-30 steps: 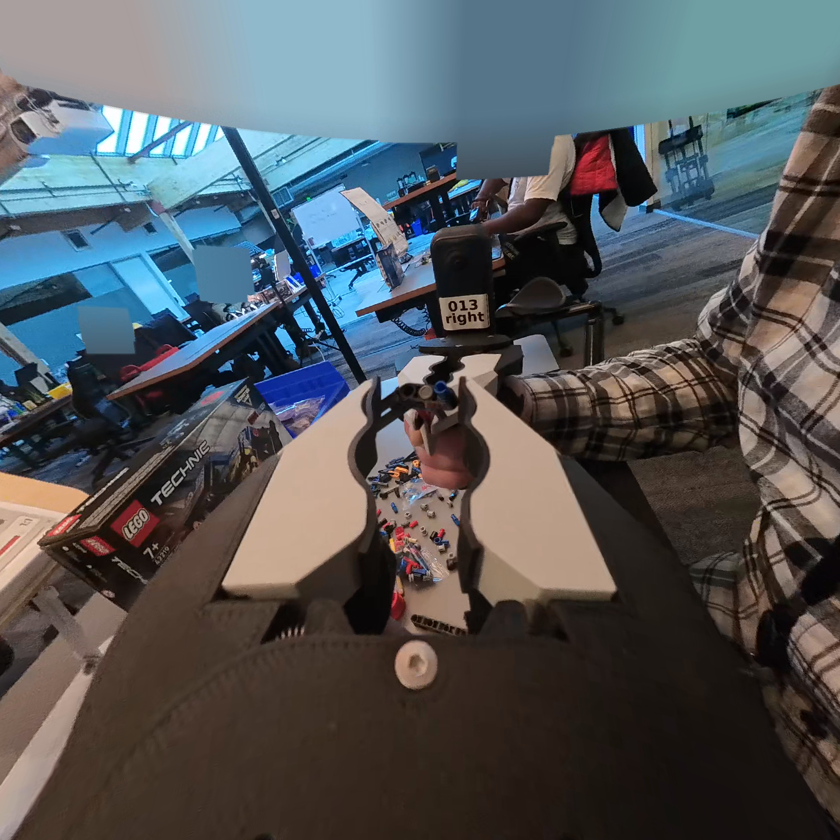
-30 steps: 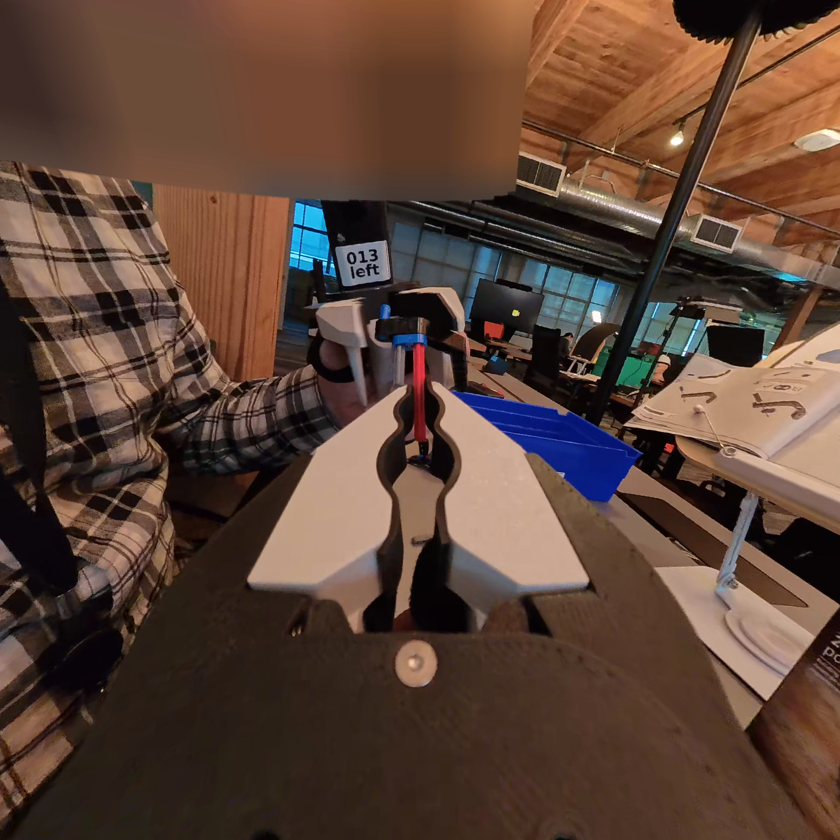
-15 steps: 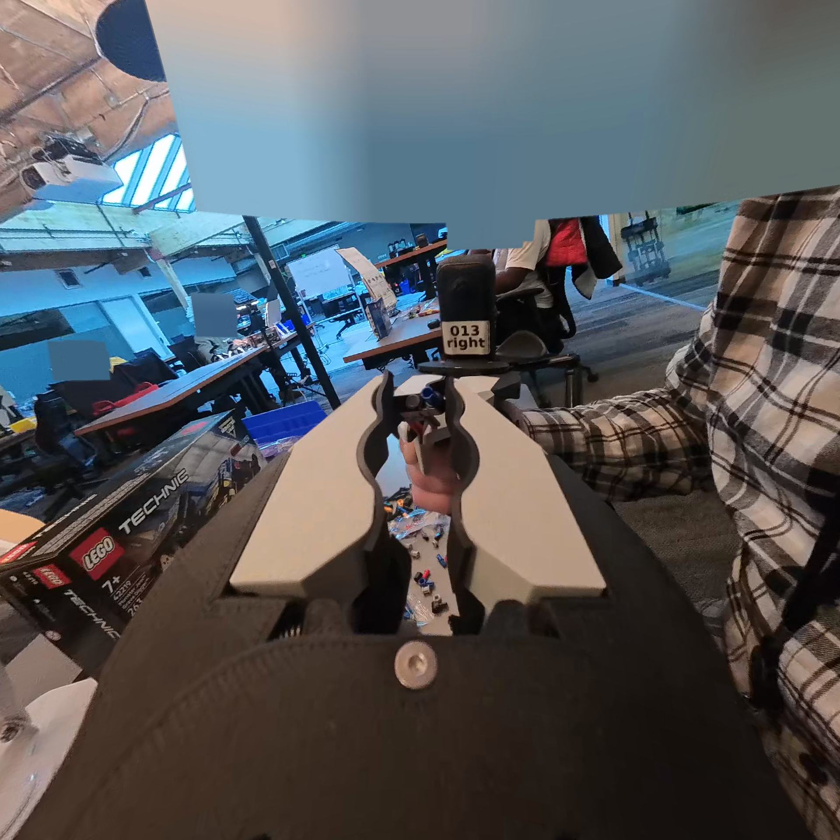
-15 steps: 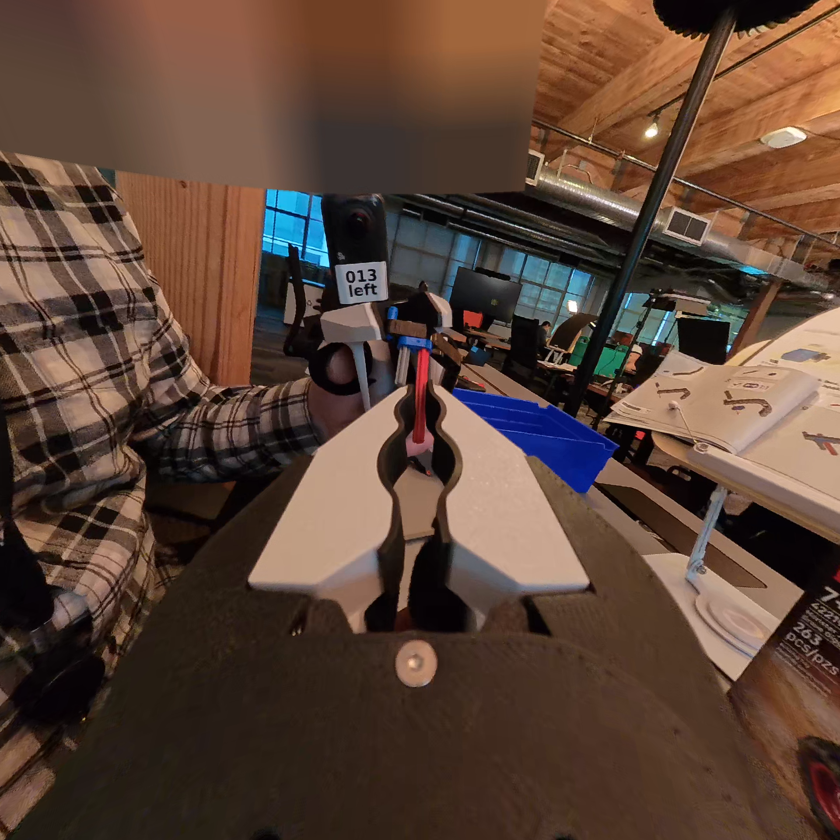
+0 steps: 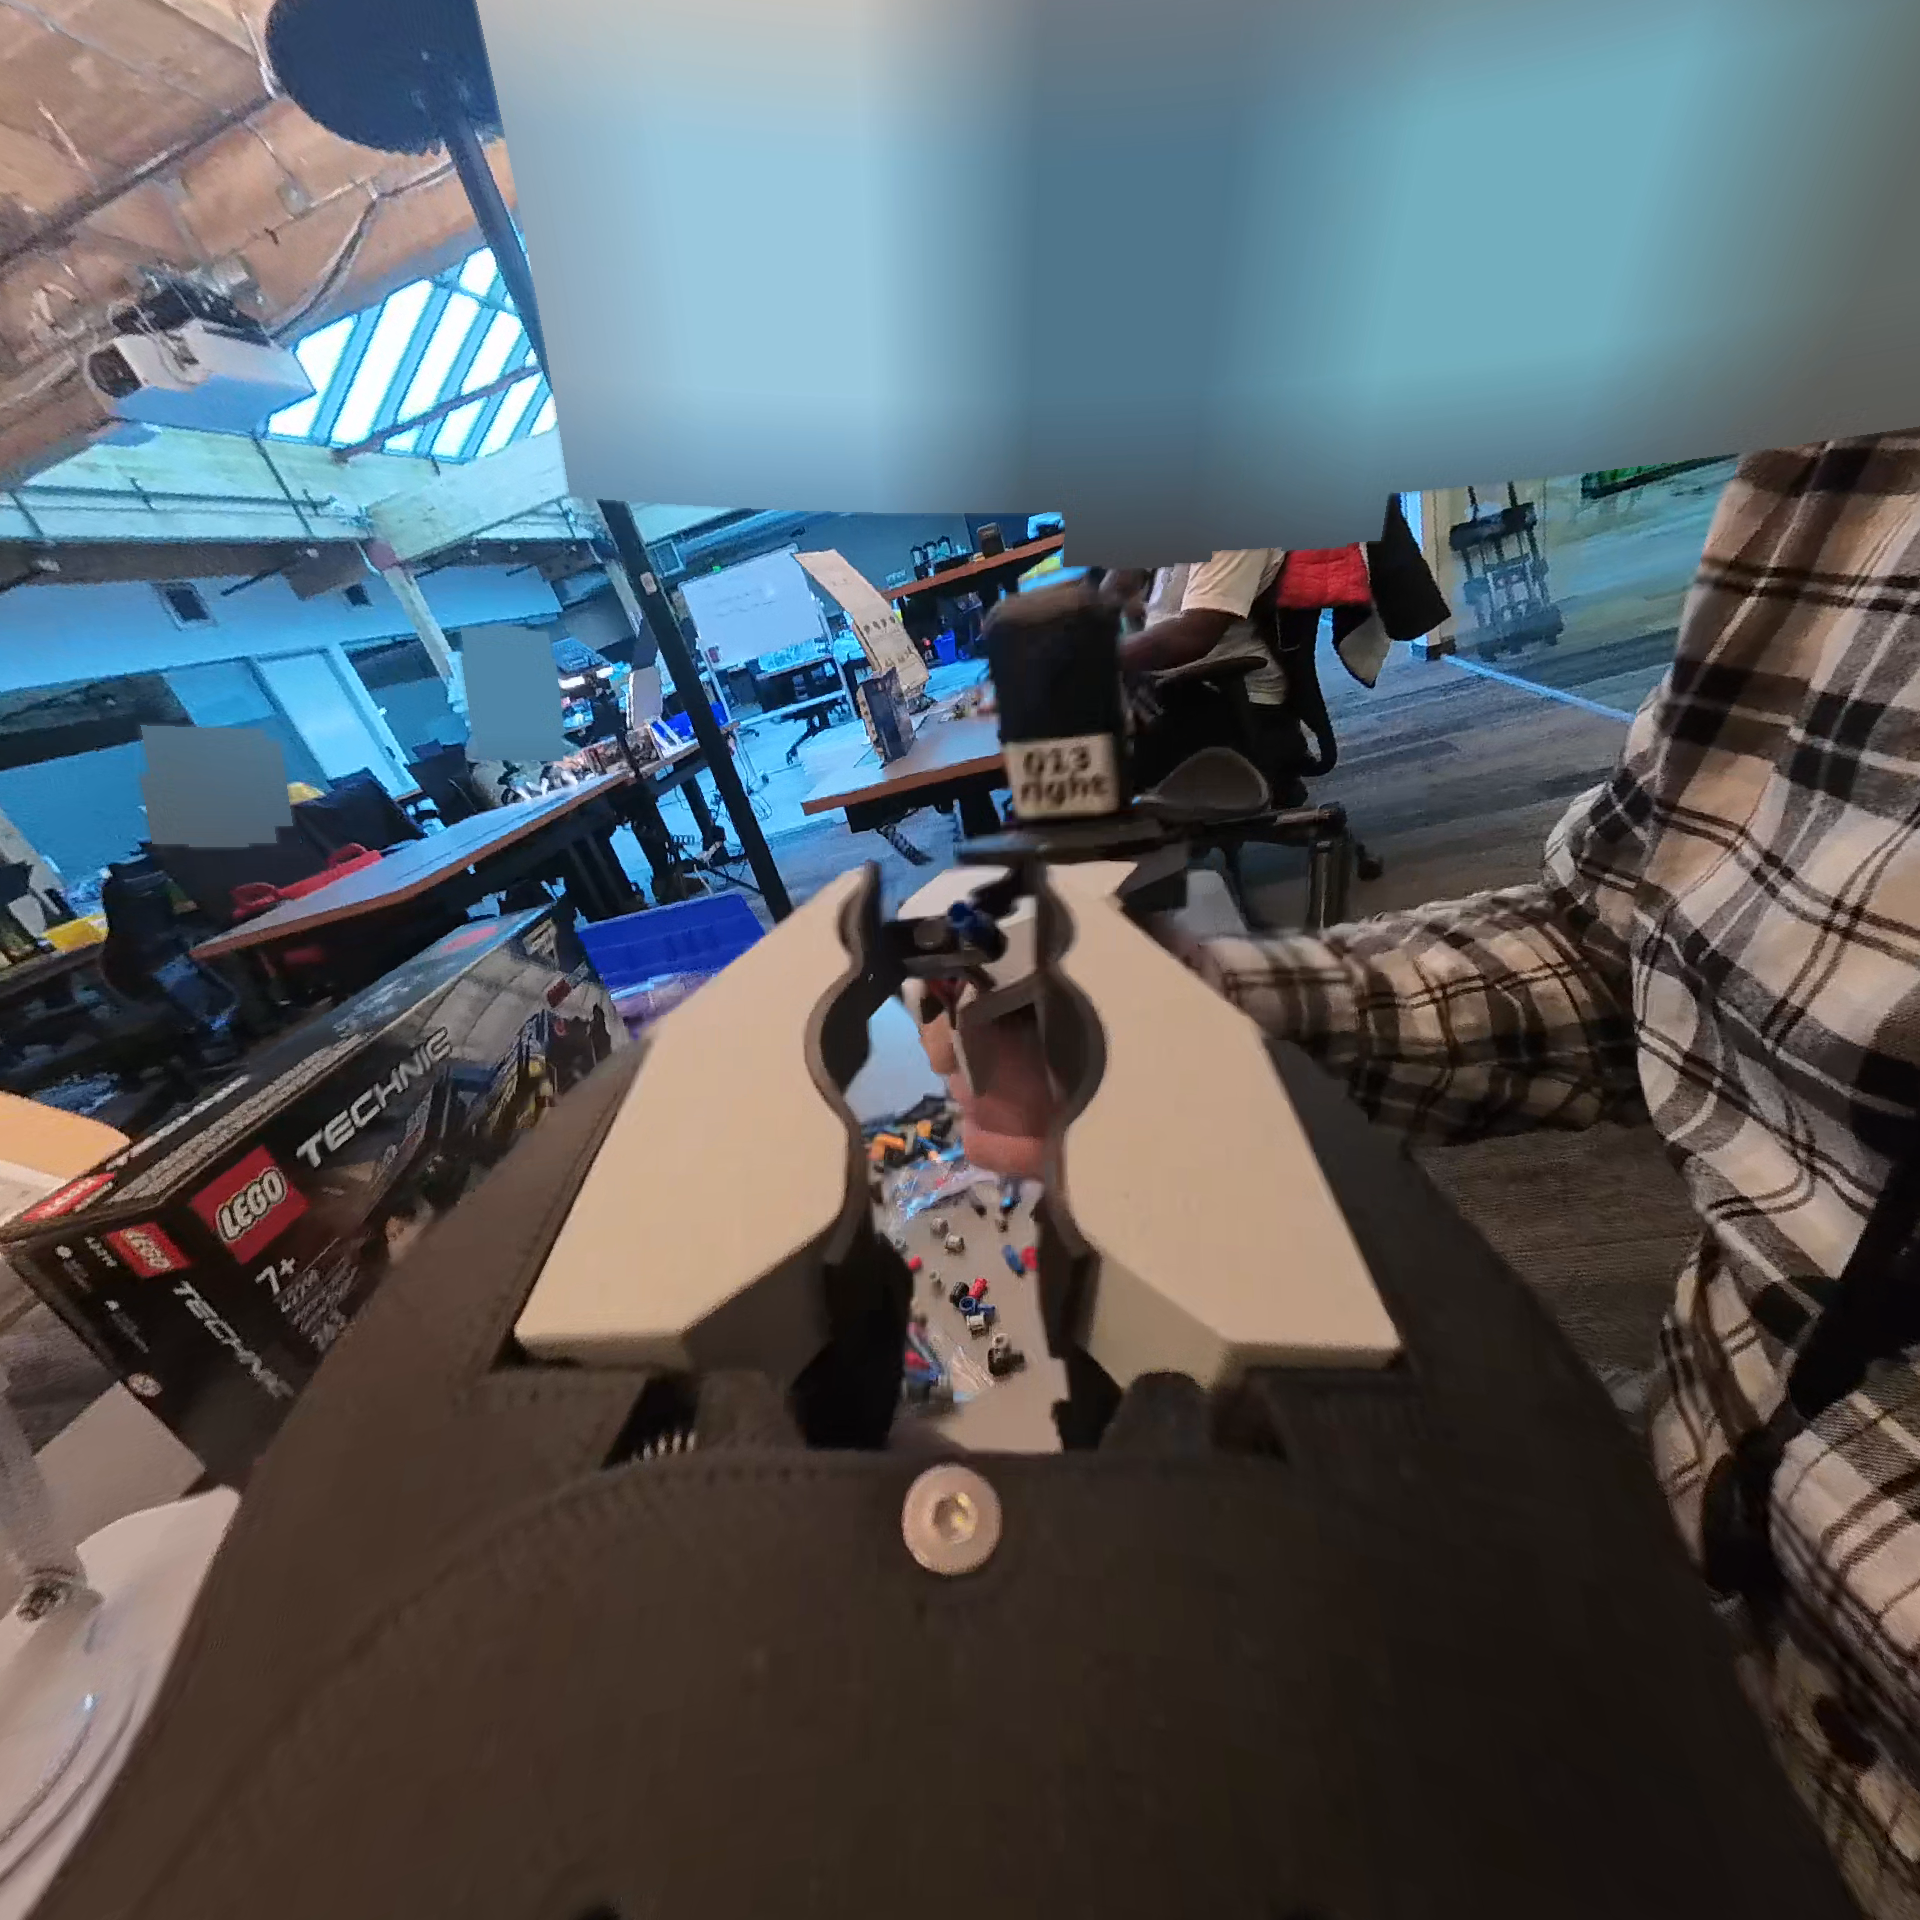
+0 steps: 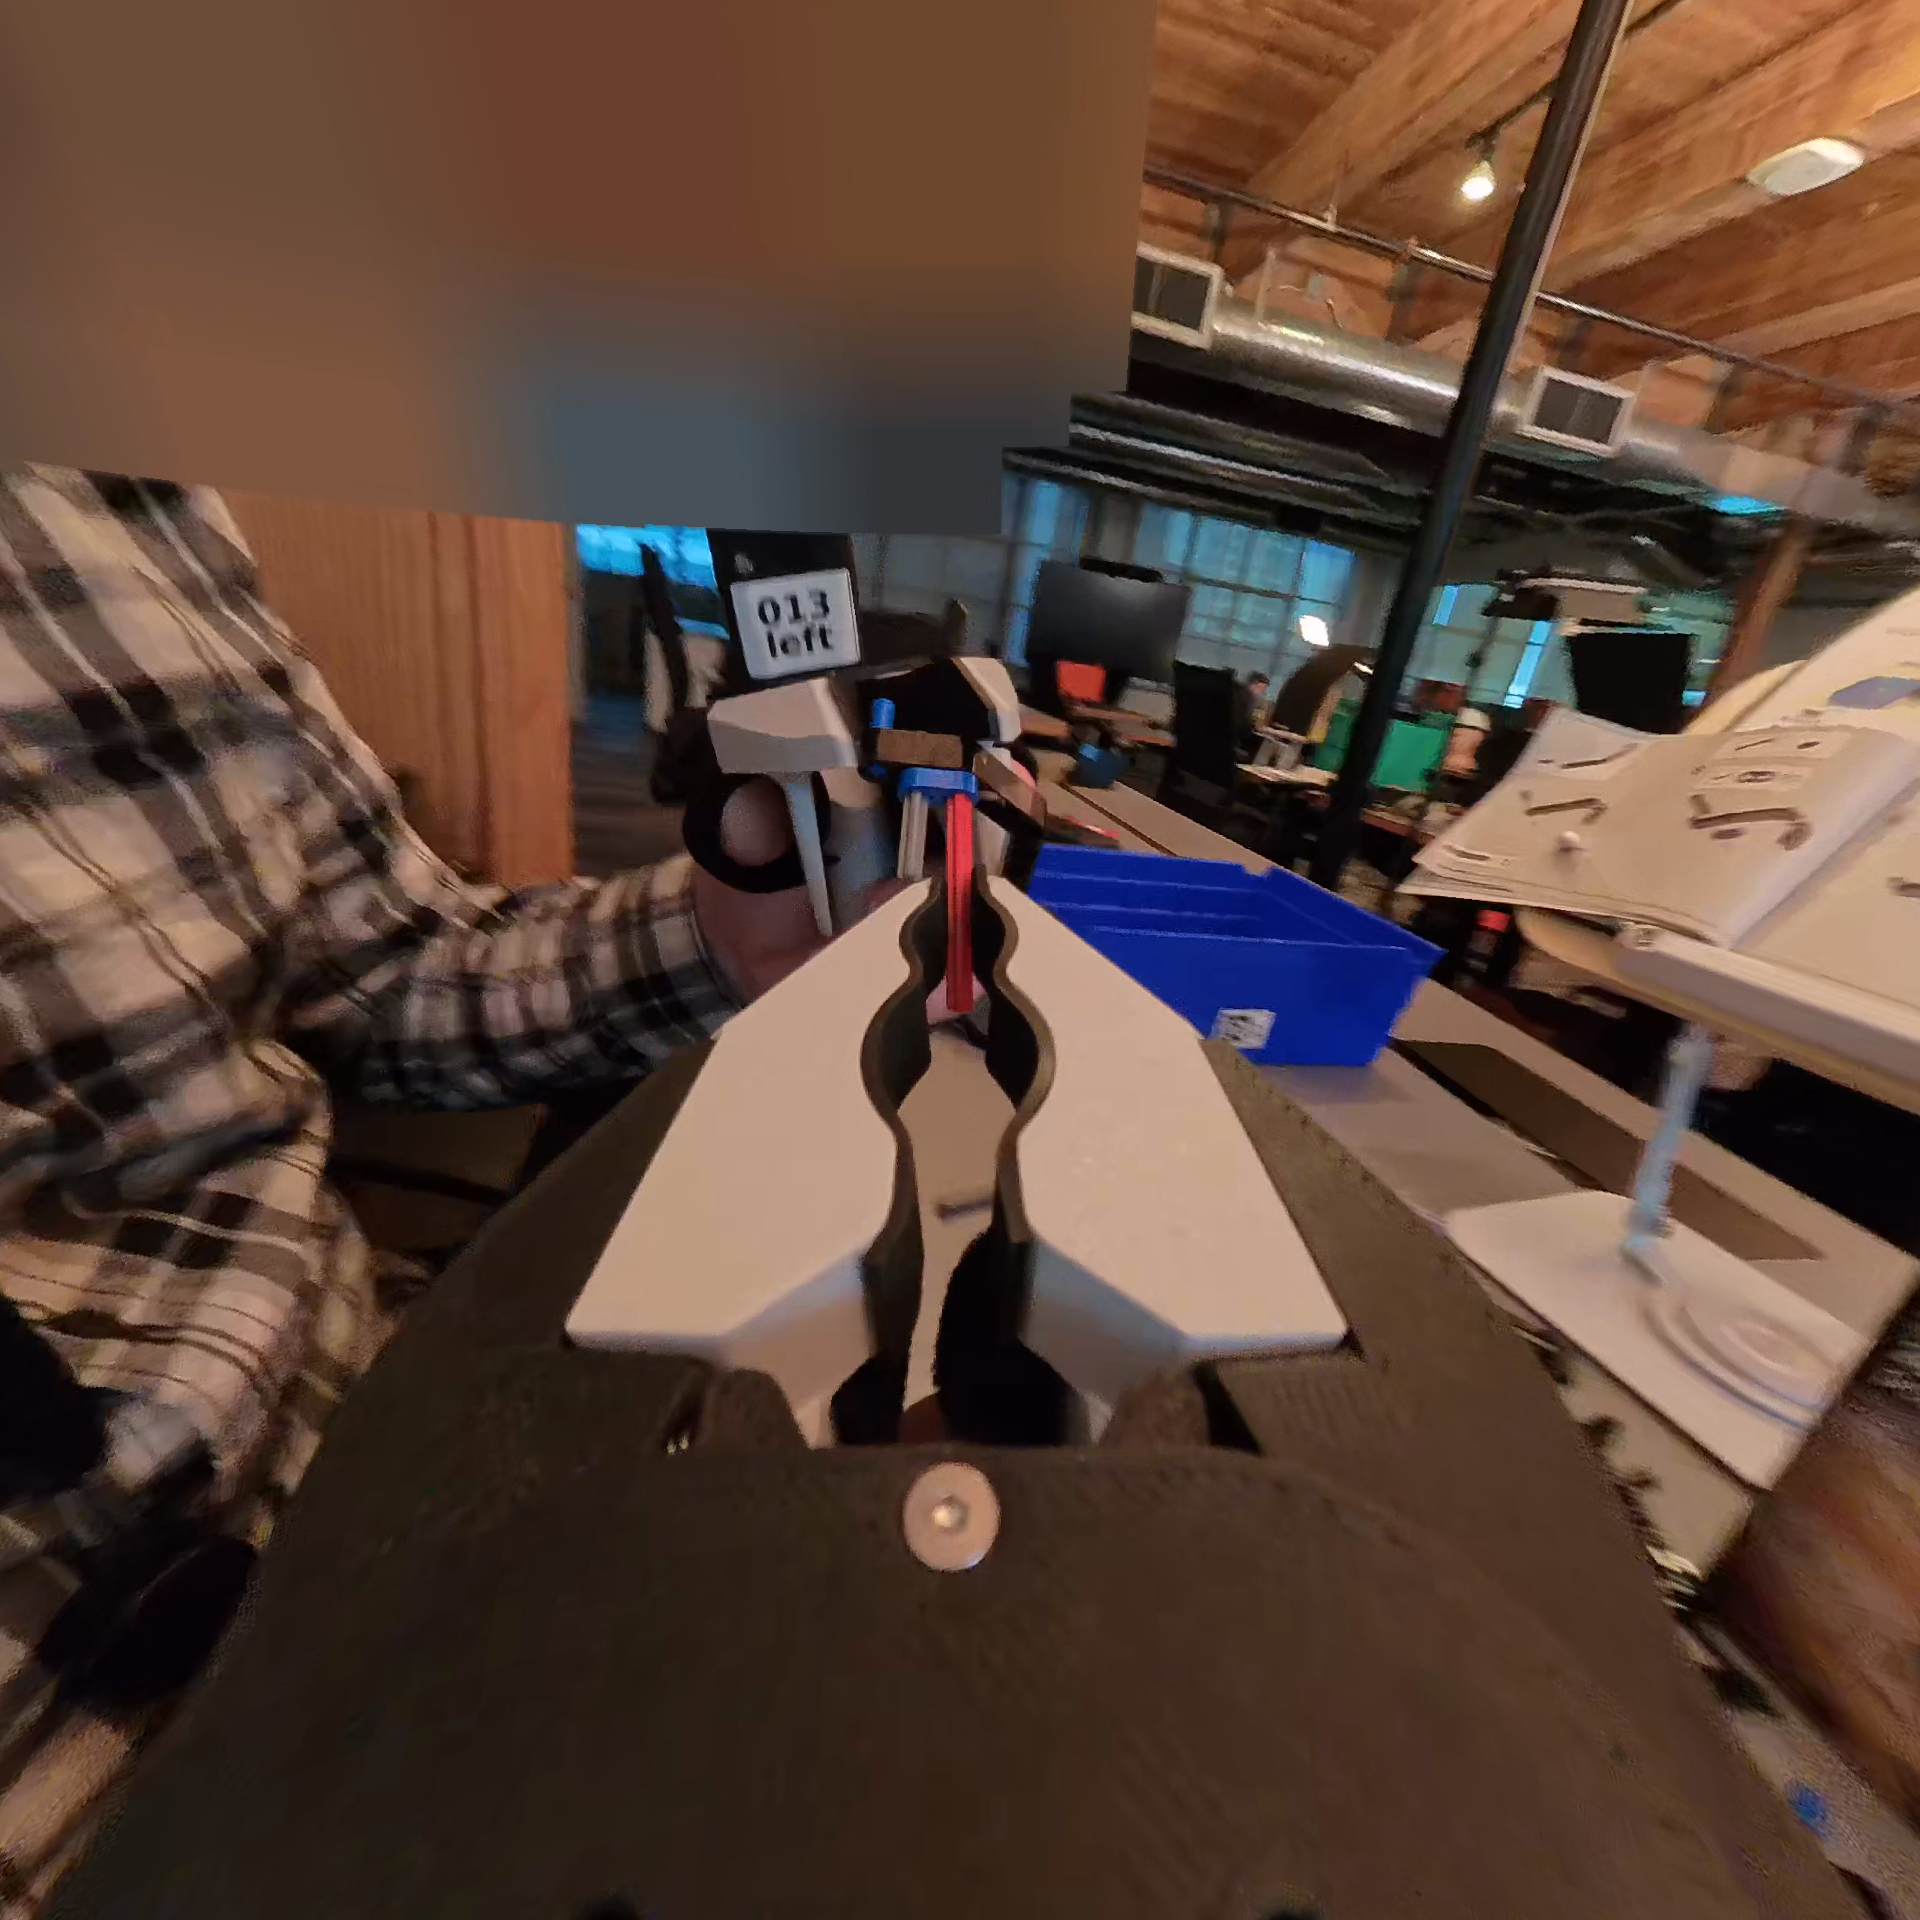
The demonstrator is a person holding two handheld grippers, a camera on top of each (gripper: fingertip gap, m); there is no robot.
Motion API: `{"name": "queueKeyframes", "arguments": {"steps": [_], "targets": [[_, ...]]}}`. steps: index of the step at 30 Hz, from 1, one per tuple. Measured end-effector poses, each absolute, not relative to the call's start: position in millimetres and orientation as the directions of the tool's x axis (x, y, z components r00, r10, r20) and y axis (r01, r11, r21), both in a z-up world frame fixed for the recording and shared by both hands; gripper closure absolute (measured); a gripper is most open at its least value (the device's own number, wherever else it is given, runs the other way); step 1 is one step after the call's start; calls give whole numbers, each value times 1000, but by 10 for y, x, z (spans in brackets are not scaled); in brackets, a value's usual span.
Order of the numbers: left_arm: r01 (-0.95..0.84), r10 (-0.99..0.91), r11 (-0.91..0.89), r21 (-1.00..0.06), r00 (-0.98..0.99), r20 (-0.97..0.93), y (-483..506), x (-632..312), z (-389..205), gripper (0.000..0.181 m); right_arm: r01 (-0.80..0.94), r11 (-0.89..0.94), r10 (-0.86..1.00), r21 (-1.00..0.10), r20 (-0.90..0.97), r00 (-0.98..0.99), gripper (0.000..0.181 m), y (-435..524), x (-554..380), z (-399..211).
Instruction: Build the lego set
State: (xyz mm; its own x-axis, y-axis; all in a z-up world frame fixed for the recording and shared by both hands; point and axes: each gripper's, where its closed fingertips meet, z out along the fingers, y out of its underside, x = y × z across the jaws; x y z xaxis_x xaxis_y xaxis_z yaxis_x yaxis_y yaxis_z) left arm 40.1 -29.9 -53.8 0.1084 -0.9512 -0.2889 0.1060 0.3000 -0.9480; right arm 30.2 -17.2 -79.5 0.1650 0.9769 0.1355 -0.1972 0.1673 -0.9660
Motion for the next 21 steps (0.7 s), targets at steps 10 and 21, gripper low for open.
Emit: {"name": "queueKeyframes", "arguments": {"steps": [10,21], "targets": [[4,-929,366,-931,61,-365,-345,325,-532,157,-315,-51,992,-948,-12,-125,179,-341,397,-757],[-64,-877,478,-876,5,-480,-510,471,-582,168,-325,-100,966,-940,-13,-259,179,-517,415,-770]]}}
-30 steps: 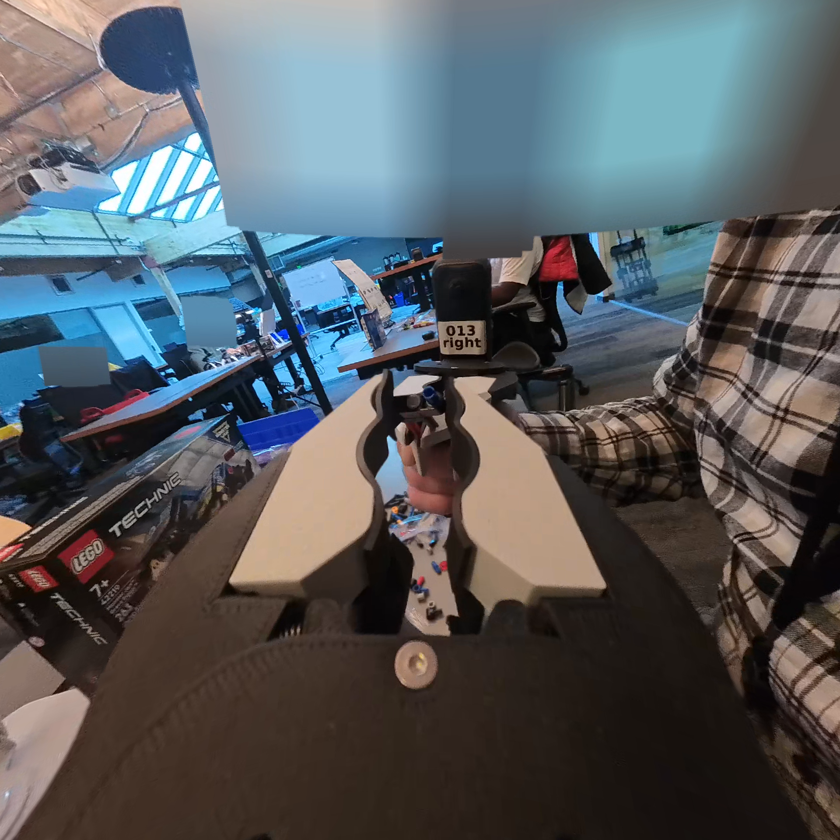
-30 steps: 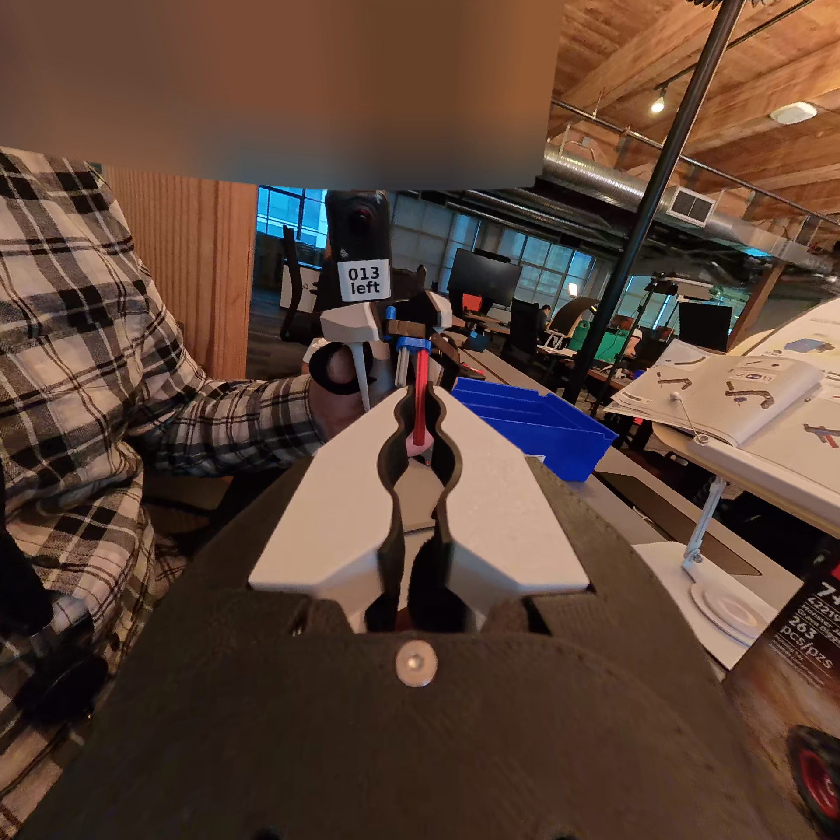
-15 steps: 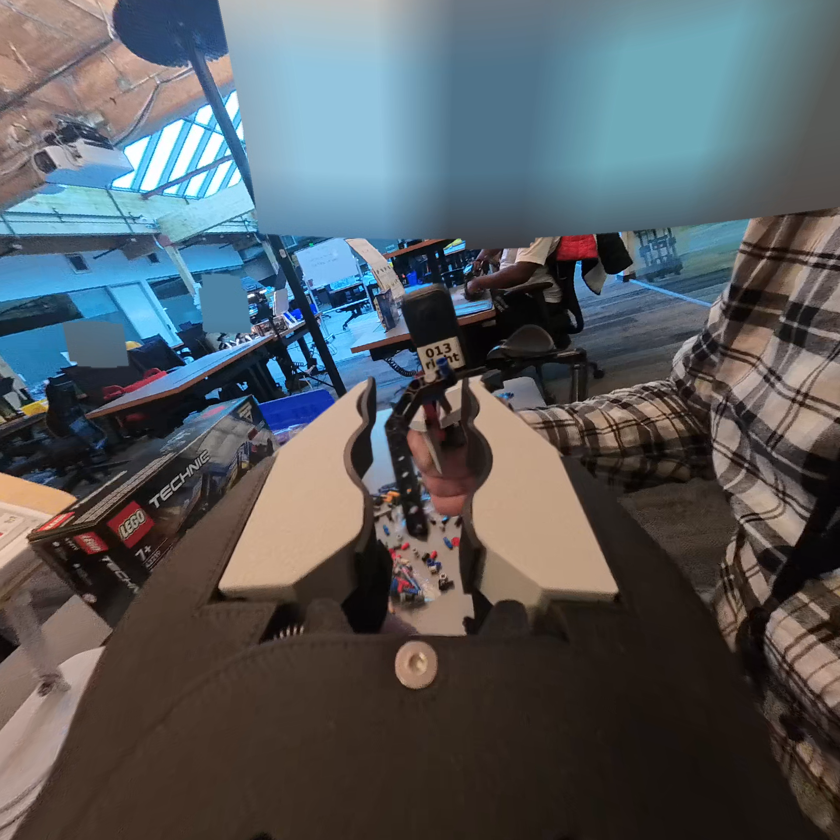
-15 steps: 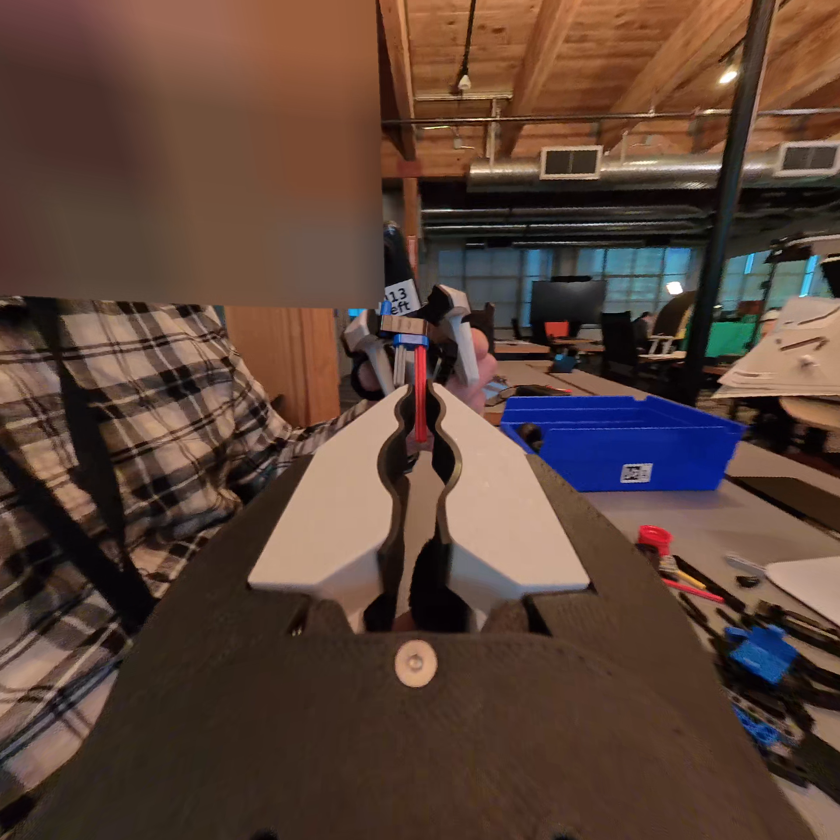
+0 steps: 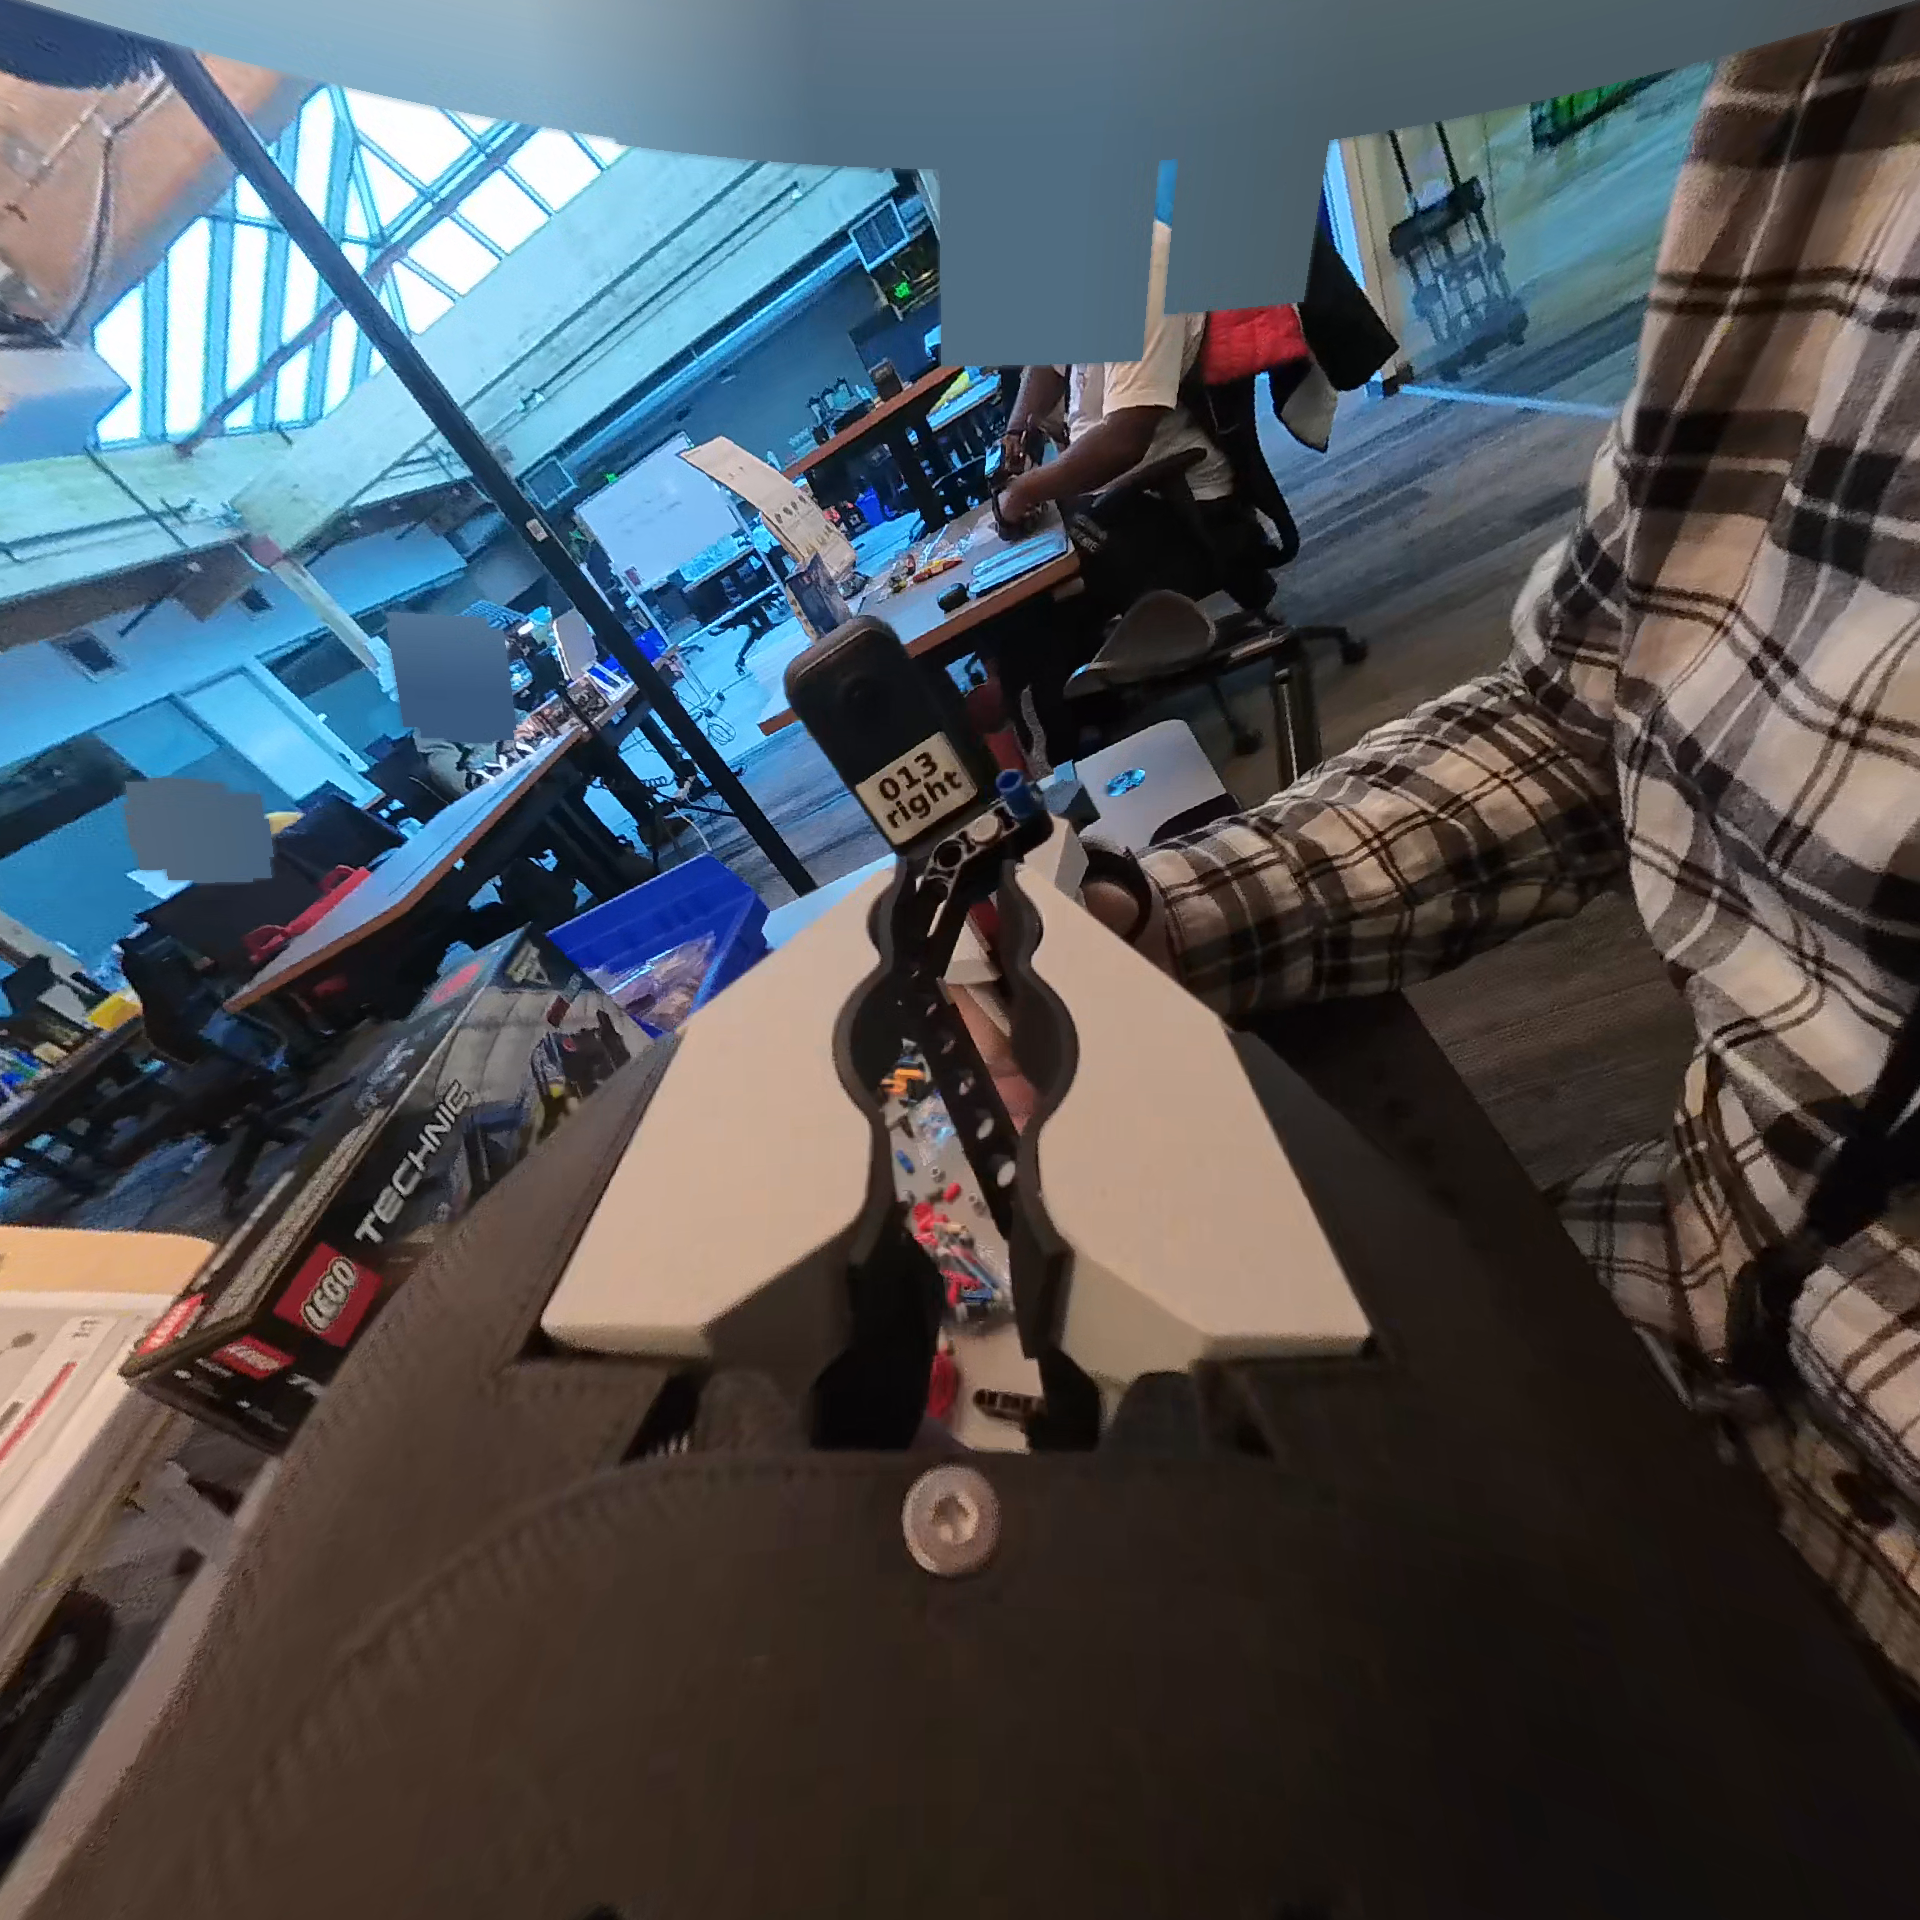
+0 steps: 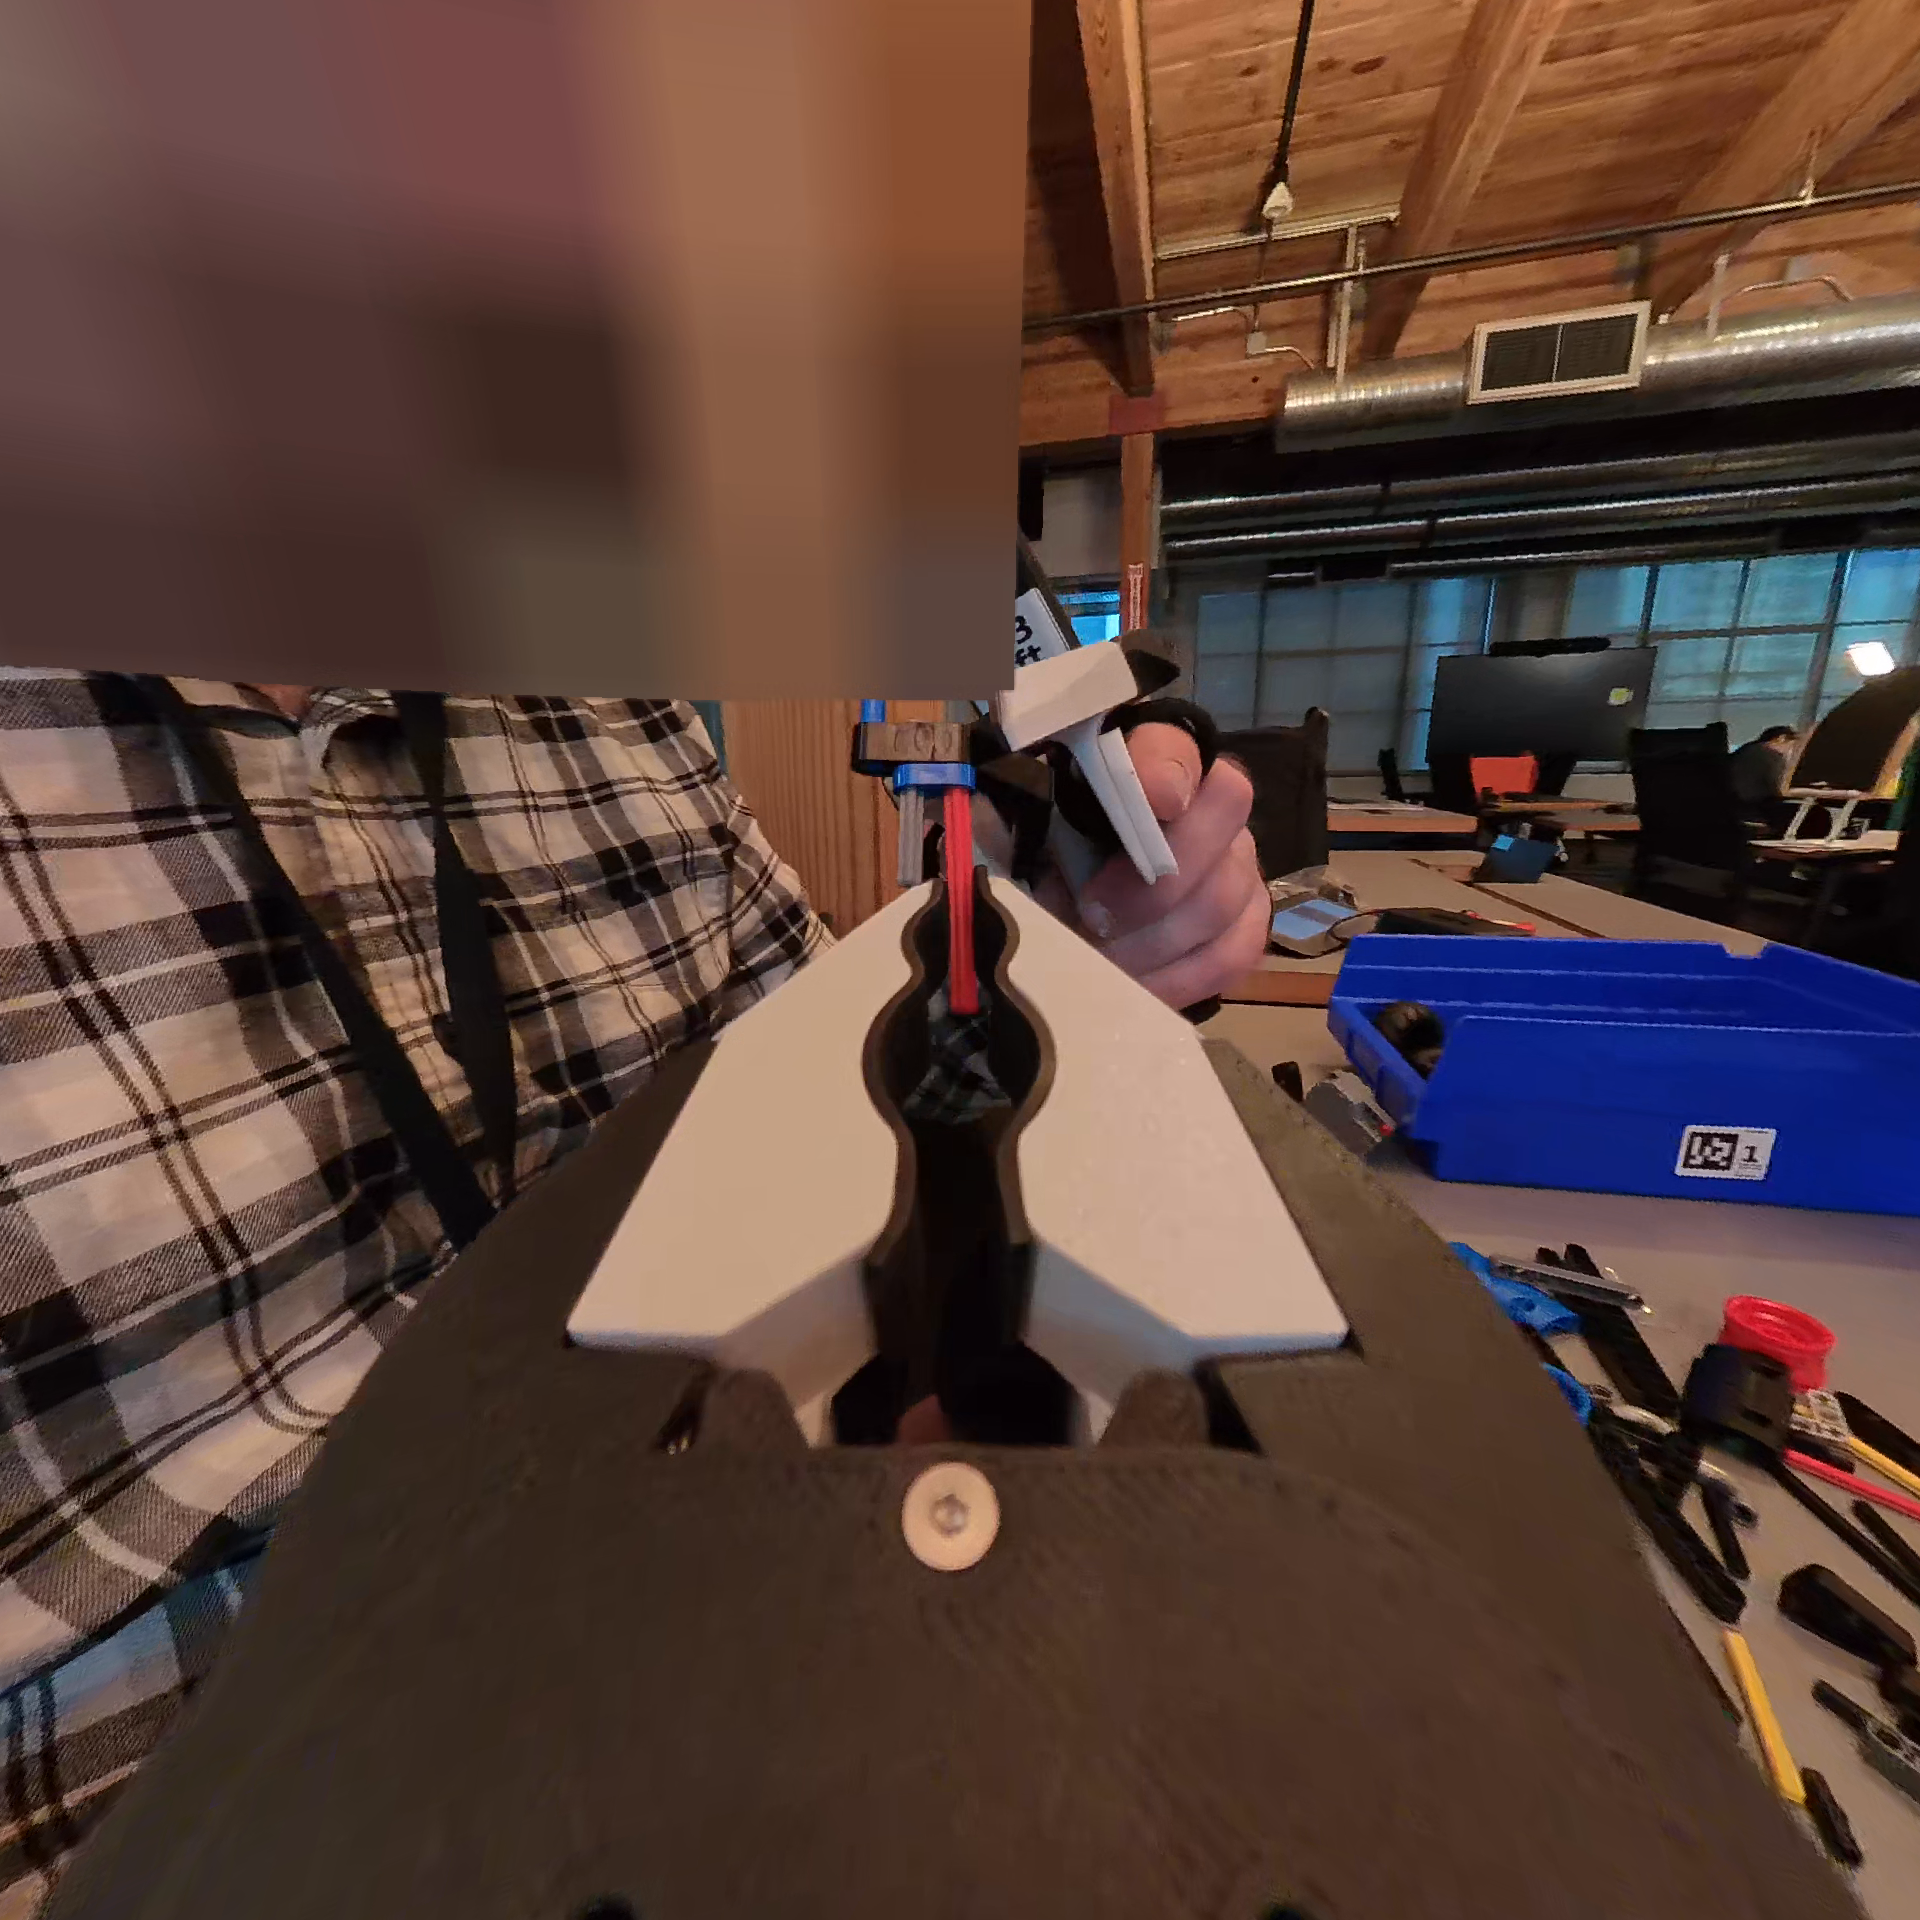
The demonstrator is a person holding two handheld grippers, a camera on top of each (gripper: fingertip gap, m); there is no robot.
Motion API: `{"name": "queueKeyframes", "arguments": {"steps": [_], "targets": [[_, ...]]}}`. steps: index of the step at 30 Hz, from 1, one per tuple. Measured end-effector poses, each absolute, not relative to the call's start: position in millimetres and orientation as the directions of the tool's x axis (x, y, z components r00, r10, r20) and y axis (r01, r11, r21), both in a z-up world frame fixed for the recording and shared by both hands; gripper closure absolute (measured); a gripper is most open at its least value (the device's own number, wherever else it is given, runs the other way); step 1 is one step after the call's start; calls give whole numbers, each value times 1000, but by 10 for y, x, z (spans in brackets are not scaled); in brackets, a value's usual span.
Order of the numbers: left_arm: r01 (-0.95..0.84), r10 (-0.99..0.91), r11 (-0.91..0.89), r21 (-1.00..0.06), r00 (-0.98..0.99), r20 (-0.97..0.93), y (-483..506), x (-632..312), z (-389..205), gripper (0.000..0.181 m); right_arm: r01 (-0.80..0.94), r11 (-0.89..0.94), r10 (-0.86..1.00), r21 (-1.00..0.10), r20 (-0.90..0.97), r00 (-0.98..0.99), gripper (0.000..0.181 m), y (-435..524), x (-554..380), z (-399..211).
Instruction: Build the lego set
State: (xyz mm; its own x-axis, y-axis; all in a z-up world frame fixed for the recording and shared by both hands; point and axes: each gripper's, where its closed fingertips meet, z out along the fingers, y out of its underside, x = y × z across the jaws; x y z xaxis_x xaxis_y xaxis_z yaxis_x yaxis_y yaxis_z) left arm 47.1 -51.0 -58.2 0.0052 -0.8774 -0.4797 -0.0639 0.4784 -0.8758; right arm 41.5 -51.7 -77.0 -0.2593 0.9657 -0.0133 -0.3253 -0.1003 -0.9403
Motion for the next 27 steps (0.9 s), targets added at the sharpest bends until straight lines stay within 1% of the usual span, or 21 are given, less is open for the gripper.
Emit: {"name": "queueKeyframes", "arguments": {"steps": [7,13,16,17,19,21,22,24,26,27], "targets": [[-79,-823,567,-820,-3,-568,-590,470,-600,169,-327,-77,957,-942,22,-288,180,-593,418,-774],[-71,-827,561,-824,-18,-562,-605,459,-626,169,-310,-73,954,-948,24,-298,180,-616,401,-805],[-113,-848,528,-842,-4,-531,-486,385,-696,171,-273,-95,971,-957,-29,-238,179,-472,335,-894],[-119,-863,501,-857,-1,-505,-446,354,-727,170,-251,-104,975,-962,-49,-216,173,-419,304,-933],[-148,-868,487,-861,21,-495,-382,302,-804,171,-197,-103,982,-975,-68,-178,172,-335,253,-1021],[-185,-869,475,-860,51,-491,-295,247,-898,171,-142,-111,989,-984,-95,-115,161,-205,224,-1136],[-204,-870,466,-861,74,-488,-240,211,-939,171,-114,-114,992,-987,-106,-72,152,-126,229,-1197],[-270,-853,459,-846,132,-505,-112,134,-1032,171,-71,-91,996,-993,-92,14,144,-16,271,-1255],[-327,-845,432,-840,179,-504,-11,82,-1126,171,-33,-22,994,-999,-25,107,144,35,314,-1247],[-344,-845,411,-844,202,-494,30,64,-1158,171,-18,20,989,-1000,17,148,147,28,327,-1212]]}}
